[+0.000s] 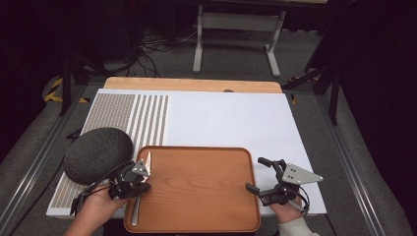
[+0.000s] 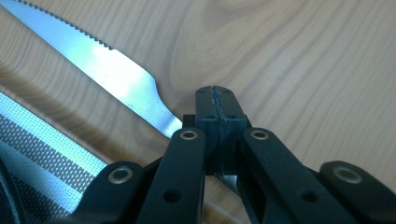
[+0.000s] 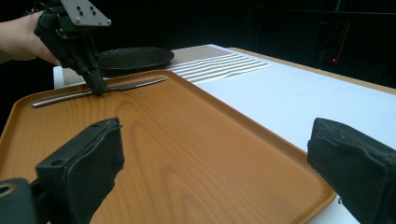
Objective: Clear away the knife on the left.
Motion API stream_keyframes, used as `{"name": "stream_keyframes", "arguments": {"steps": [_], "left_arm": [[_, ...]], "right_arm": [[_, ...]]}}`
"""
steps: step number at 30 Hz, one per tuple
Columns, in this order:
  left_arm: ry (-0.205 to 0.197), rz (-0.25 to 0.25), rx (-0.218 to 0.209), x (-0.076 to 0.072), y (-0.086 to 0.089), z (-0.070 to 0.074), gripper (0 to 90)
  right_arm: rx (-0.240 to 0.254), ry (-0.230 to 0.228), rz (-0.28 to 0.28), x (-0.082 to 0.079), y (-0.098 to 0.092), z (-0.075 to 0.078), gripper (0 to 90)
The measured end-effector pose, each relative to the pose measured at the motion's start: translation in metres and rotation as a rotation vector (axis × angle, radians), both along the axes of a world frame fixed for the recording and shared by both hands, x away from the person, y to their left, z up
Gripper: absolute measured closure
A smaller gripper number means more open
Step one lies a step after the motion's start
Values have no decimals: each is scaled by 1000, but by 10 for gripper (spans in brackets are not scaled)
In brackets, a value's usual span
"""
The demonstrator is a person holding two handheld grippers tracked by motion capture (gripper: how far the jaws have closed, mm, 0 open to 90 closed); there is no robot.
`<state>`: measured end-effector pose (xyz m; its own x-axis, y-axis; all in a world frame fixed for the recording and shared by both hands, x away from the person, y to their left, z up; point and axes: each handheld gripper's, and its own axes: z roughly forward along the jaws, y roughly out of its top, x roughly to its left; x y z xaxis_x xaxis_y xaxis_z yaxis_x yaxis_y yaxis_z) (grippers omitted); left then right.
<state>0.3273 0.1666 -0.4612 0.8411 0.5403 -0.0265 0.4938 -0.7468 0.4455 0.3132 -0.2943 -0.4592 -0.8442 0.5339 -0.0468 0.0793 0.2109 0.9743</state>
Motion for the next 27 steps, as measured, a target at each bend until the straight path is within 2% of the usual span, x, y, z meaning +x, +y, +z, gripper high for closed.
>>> {"name": "stream_keyframes", "arguments": {"steps": [2,9,11,12,14,15,16,17,18,19,20,23,24,27], "left_arm": [[9,5,-4,0,1,0,898],[5,7,0,1,3,0,897],[5,3,0,0,3,0,860],[9,1,-8,0,3,0,860],[12,-12,-49,0,3,3,722],[12,-12,-49,0,3,3,693],[12,-25,-97,0,5,6,693],[-11,-33,-163,-2,8,13,539],[-21,-37,-182,-3,9,16,495],[-60,-47,-216,-5,11,20,440],[-88,-55,-231,-6,12,22,348],[-167,-69,-281,-10,17,28,210],[-167,-69,-281,-10,17,28,178],[-235,-101,-332,-14,23,29,116]], "right_arm": [[1,0,-1,0,0,0,41],[-1,-1,0,0,0,0,41],[0,0,0,0,0,0,41],[0,-1,0,0,0,0,41],[0,-5,-1,0,-1,1,41],[0,-5,-1,0,-1,1,41],[0,-5,-1,0,-1,1,41],[0,-5,-1,0,-1,0,41],[-1,-5,0,0,0,0,41],[-1,-3,1,0,0,0,41],[-2,-3,1,0,0,0,41],[-1,-3,1,0,1,0,41],[-1,-2,3,0,1,0,41],[-1,-2,2,0,1,0,41]]}}
